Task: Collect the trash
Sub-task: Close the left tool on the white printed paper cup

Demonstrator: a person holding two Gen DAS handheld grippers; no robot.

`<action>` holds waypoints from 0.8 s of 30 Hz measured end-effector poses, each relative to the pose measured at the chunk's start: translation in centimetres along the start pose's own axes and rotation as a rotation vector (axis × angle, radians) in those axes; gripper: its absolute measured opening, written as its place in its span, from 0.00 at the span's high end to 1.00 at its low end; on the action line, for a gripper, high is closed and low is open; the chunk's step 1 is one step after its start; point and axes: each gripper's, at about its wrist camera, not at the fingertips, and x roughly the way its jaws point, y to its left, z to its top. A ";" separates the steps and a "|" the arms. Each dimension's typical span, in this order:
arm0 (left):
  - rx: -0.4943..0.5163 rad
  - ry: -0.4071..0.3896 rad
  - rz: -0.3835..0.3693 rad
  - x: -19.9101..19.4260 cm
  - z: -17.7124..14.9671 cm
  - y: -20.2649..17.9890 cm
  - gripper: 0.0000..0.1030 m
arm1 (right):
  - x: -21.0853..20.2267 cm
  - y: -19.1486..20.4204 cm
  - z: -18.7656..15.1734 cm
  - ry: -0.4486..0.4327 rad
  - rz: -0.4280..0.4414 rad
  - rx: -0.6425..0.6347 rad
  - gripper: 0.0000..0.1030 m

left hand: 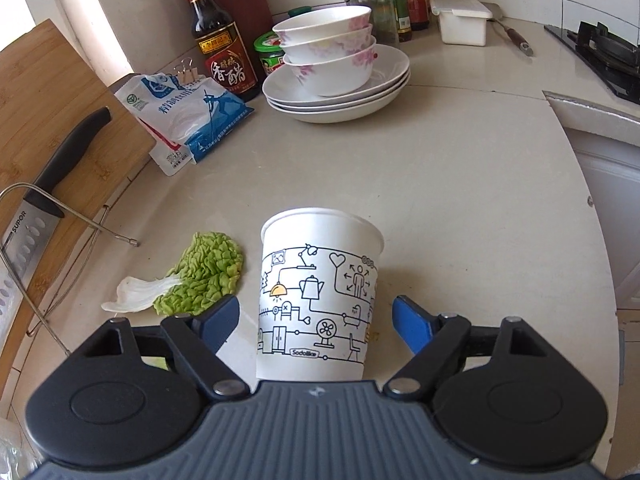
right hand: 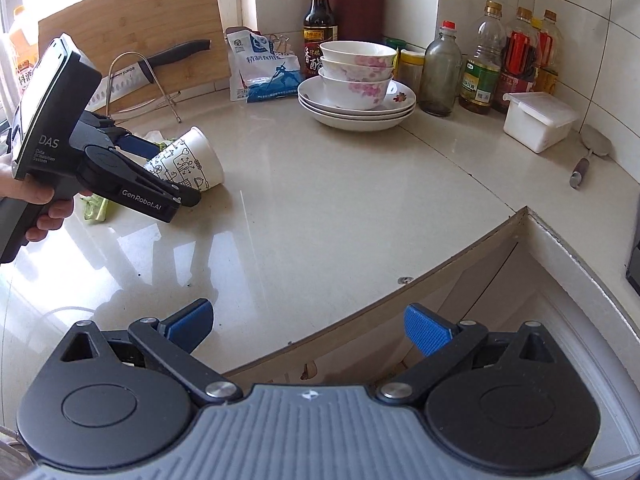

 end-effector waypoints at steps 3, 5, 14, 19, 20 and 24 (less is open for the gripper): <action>0.001 0.007 -0.008 0.3 0.0 0.1 0.31 | 0.2 0.0 0.1 0.000 0.002 0.001 0.00; -0.004 0.010 -0.015 0.4 0.0 0.1 0.38 | 0.2 0.1 0.2 -0.003 0.003 0.001 0.00; -0.034 -0.005 -0.034 -0.4 0.0 0.4 0.42 | 0.0 0.1 0.3 -0.011 0.009 -0.011 0.00; -0.058 -0.010 -0.044 -2.1 -0.3 0.3 0.42 | 0.0 0.3 0.6 -0.021 0.021 -0.029 0.00; -0.063 -0.011 -0.047 -2.5 -0.4 0.2 0.42 | -0.1 0.3 0.7 -0.024 0.025 -0.034 0.00; -0.101 -0.009 -0.053 -4.4 -1.2 0.1 0.42 | 0.1 0.6 1.2 -0.038 0.054 -0.053 0.00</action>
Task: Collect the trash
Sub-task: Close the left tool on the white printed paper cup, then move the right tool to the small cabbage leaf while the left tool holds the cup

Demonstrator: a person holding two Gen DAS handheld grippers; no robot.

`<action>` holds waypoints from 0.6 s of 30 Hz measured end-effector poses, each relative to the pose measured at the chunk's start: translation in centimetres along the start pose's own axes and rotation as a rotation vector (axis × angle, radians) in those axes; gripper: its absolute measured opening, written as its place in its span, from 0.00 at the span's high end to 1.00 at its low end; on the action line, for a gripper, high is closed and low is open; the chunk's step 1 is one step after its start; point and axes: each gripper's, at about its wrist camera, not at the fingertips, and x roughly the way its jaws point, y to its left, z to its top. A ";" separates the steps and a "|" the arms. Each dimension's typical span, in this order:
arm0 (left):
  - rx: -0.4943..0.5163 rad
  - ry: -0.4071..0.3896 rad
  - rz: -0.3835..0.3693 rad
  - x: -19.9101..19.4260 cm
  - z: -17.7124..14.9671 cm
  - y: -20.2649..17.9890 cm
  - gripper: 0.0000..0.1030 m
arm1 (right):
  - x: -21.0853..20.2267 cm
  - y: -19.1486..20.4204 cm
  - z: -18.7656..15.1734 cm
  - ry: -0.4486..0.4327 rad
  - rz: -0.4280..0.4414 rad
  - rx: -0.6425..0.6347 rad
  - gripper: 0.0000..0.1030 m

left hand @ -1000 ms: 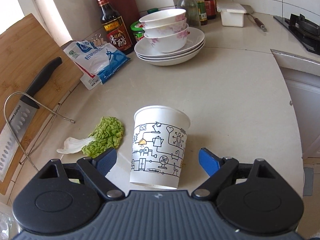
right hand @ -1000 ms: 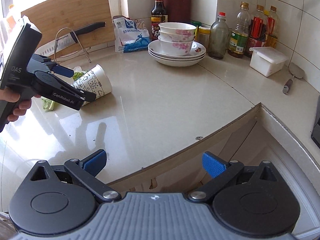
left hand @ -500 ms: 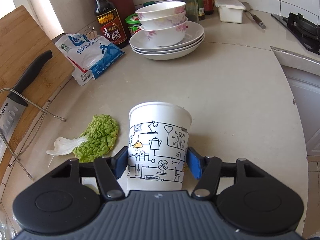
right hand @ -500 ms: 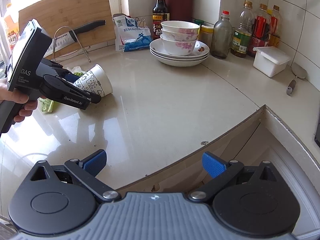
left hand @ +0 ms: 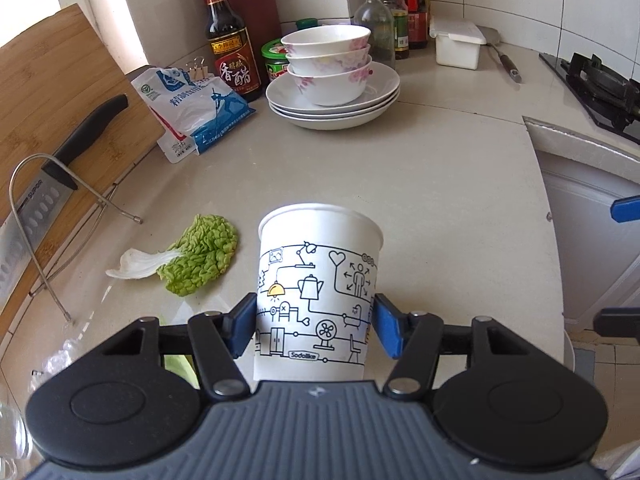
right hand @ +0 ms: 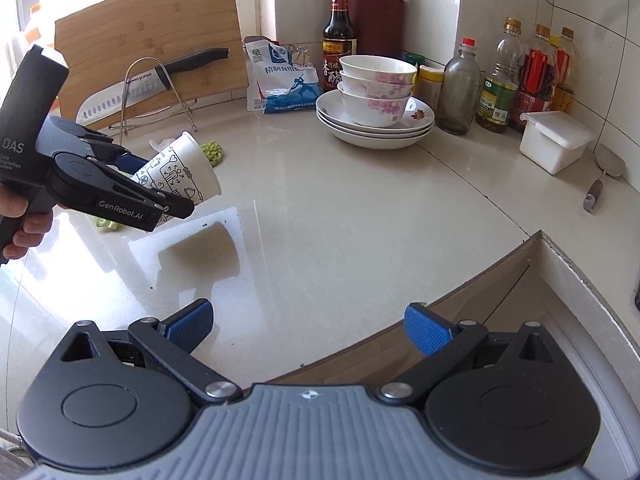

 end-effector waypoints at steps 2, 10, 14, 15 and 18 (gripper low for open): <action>-0.033 0.000 0.000 -0.9 -0.6 0.1 0.42 | 0.2 0.2 0.4 -0.011 0.020 -0.013 0.00; -0.200 0.007 0.053 -4.6 -4.0 1.6 0.42 | 2.0 2.9 2.5 -0.033 0.127 -0.106 0.00; -0.271 0.008 0.104 -6.0 -5.6 2.8 0.42 | 3.1 5.1 3.5 -0.043 0.188 -0.161 0.00; -0.286 0.009 0.119 -6.4 -6.0 3.2 0.42 | 3.5 5.7 3.7 -0.044 0.201 -0.173 0.00; -0.334 0.012 0.162 -7.2 -7.1 4.5 0.42 | 4.7 7.5 4.4 -0.047 0.238 -0.219 0.00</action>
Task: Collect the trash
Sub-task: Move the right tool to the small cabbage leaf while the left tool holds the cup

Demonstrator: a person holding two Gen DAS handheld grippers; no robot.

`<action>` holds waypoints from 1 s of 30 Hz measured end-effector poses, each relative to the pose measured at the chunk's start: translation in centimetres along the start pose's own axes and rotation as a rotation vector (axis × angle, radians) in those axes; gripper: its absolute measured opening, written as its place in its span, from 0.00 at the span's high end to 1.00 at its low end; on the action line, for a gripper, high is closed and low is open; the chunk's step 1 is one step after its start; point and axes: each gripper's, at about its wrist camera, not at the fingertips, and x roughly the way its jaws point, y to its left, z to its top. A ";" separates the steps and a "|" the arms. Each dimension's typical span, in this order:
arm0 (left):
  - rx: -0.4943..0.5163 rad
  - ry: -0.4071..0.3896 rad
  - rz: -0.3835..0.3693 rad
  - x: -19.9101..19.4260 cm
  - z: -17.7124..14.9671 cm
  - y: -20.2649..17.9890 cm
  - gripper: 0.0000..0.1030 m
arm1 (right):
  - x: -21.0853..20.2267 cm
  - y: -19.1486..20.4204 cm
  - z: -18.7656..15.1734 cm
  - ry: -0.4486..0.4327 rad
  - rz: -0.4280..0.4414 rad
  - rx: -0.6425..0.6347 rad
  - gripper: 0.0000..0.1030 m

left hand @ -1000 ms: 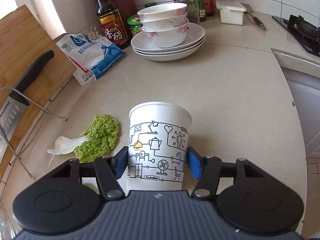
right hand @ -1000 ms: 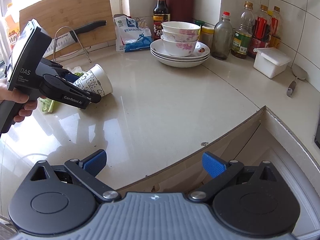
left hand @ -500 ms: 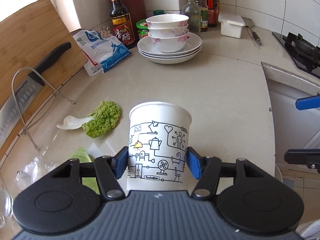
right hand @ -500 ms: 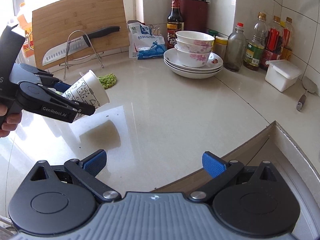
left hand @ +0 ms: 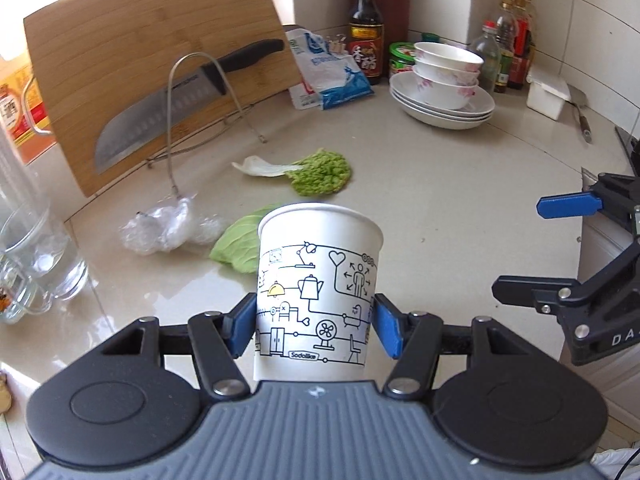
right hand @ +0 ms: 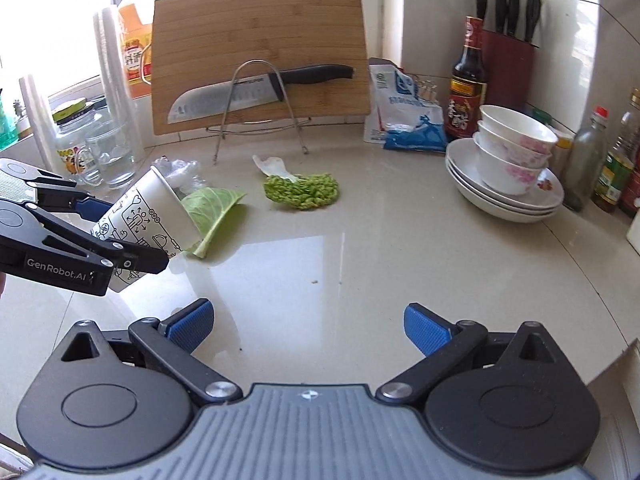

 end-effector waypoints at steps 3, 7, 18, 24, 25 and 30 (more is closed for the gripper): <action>-0.042 0.001 0.040 -0.4 -0.5 1.4 0.42 | 1.8 1.4 0.9 0.004 0.035 -0.041 0.00; -0.092 0.001 0.086 -0.9 -1.0 3.3 0.42 | 4.8 3.4 2.2 0.021 0.089 -0.094 0.00; -0.153 0.010 0.128 -0.8 -1.5 6.3 0.42 | 11.3 6.7 3.4 0.098 0.150 -0.183 0.01; -0.163 0.009 0.136 -0.3 -1.2 7.6 0.42 | 13.5 7.6 4.7 0.101 0.148 -0.200 0.03; -0.165 0.010 0.135 -0.2 -1.1 7.8 0.42 | 14.0 7.8 4.9 0.102 0.144 -0.206 0.03; -0.171 0.015 0.135 0.4 -0.9 8.6 0.42 | 15.7 8.3 6.1 0.104 0.141 -0.210 0.09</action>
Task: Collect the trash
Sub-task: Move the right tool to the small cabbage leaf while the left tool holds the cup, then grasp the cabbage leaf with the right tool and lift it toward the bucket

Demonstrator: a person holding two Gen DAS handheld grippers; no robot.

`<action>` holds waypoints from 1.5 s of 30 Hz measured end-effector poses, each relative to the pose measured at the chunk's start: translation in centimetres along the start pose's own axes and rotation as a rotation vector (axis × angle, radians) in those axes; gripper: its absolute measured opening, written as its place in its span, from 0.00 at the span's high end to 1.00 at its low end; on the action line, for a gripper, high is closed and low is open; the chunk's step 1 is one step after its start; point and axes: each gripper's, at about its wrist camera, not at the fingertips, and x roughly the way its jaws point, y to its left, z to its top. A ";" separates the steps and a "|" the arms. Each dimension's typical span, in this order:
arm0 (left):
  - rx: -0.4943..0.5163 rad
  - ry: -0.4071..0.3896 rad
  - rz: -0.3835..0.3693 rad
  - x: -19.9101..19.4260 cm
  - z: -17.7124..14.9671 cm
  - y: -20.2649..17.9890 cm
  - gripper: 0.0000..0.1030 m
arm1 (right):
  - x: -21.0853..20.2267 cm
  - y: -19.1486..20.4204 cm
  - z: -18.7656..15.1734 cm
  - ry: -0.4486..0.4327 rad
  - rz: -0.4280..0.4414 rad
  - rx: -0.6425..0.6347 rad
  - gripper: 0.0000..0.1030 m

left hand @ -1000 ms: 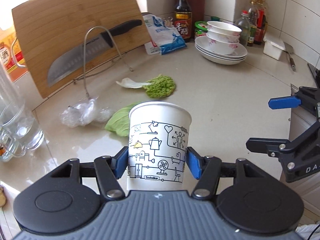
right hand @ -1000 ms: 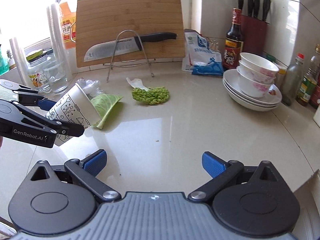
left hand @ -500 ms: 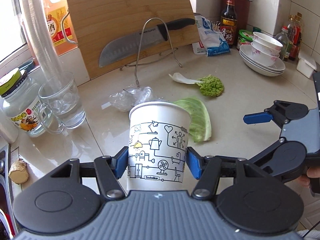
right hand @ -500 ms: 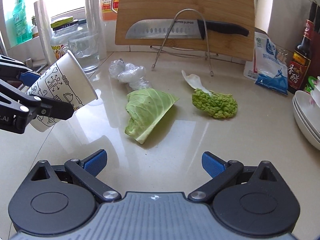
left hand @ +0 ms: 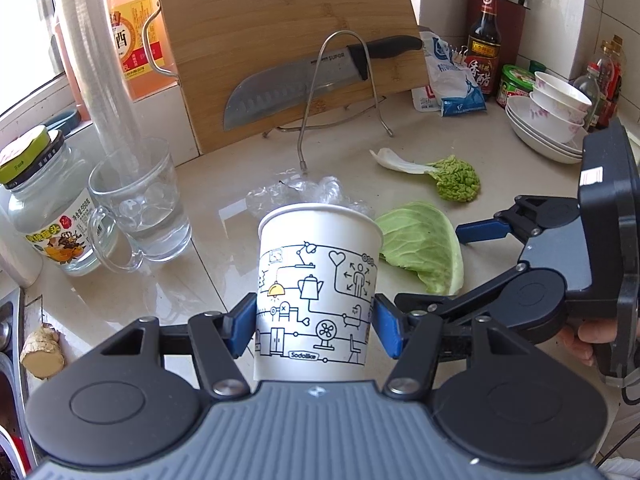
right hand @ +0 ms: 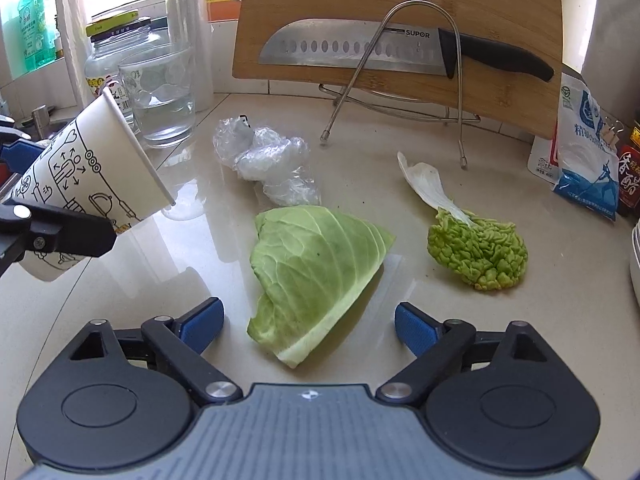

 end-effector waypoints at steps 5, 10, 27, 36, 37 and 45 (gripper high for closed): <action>-0.001 0.009 -0.004 0.7 0.1 0.2 0.42 | 0.9 -0.2 1.3 -0.003 0.006 0.008 0.19; 0.004 0.014 -0.010 1.0 0.1 0.1 0.42 | 0.9 -0.6 1.9 -0.001 0.007 0.025 0.32; 0.051 0.017 -0.035 1.0 0.1 -0.9 0.42 | -0.9 -0.4 1.4 -0.010 -0.007 0.023 0.40; 0.038 0.018 -0.035 1.2 0.1 -0.5 0.42 | -0.5 -0.1 2.1 -0.028 -0.053 -0.023 0.24; 0.036 0.018 -0.035 1.2 0.1 -0.4 0.42 | -0.1 0.0 2.2 -0.025 -0.059 -0.027 0.24; 0.032 0.022 -0.033 1.4 0.0 -0.3 0.42 | 0.2 -0.7 1.9 -0.008 -0.065 -0.013 0.55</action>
